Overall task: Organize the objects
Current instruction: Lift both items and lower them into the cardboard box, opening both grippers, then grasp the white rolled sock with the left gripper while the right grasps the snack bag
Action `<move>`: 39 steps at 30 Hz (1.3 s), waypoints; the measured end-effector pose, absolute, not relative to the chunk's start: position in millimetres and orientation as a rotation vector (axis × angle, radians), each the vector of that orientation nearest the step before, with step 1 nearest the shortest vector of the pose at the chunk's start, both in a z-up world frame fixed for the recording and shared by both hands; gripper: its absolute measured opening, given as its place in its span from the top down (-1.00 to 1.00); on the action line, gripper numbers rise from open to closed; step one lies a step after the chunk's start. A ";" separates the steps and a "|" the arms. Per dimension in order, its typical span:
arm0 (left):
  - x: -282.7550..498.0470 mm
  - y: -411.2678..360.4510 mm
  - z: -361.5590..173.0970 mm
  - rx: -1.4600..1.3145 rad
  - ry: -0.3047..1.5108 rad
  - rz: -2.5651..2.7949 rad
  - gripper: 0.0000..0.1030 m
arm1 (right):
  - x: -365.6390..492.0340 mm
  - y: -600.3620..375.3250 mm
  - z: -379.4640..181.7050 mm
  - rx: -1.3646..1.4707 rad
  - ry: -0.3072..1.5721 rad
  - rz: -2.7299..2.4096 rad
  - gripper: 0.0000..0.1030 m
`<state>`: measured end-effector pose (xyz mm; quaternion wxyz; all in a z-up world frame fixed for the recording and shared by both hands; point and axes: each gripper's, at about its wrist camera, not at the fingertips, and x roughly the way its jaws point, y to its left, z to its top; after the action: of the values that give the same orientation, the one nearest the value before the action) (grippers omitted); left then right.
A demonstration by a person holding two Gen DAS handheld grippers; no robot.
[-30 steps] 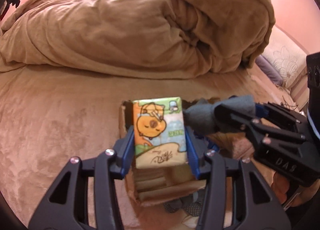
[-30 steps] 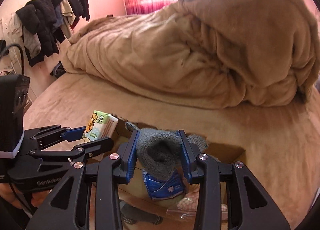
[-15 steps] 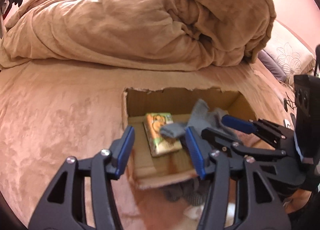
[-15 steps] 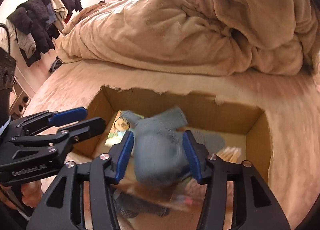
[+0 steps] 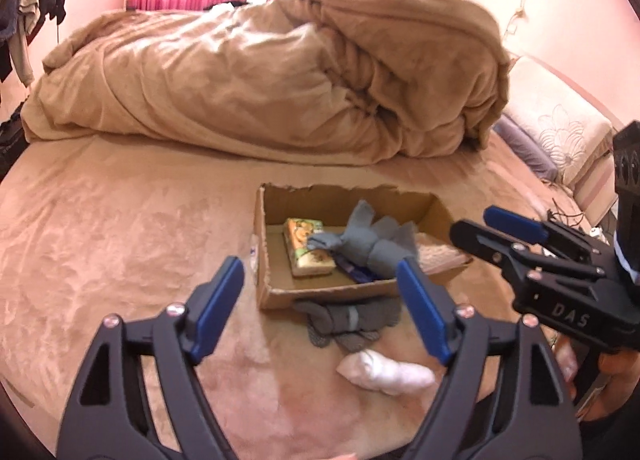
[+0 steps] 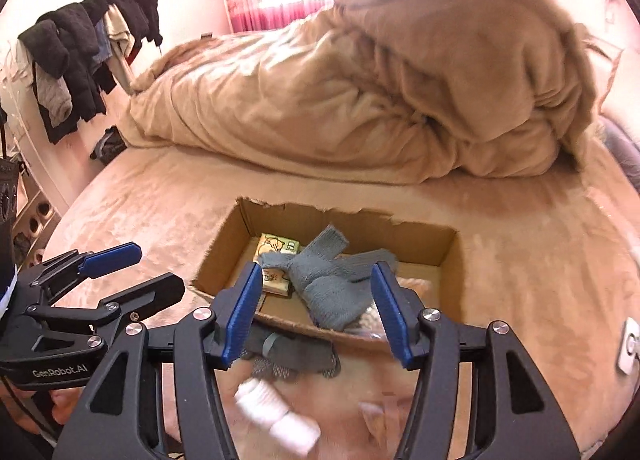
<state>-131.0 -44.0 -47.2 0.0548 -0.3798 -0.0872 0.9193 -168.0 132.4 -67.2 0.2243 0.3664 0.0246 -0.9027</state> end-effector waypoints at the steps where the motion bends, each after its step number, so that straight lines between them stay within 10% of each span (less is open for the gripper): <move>1: -124.2 -41.9 -41.9 -1.144 -0.260 2.800 -0.57 | -160.1 135.5 -60.6 0.998 0.076 -2.499 -0.18; 34: -8.6 16.9 -27.0 -1.088 -0.225 2.846 -0.59 | -23.5 208.0 -38.7 0.823 0.166 -2.554 -0.66; 39: -18.3 27.1 -62.0 -1.140 -0.252 2.812 -0.90 | -28.4 216.4 -62.3 0.876 0.162 -2.530 -0.66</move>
<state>-18.3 27.1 -62.0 0.0484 -0.3741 -0.0827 0.9224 -28.4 216.4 -62.3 0.2276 0.3181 0.0587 -0.9185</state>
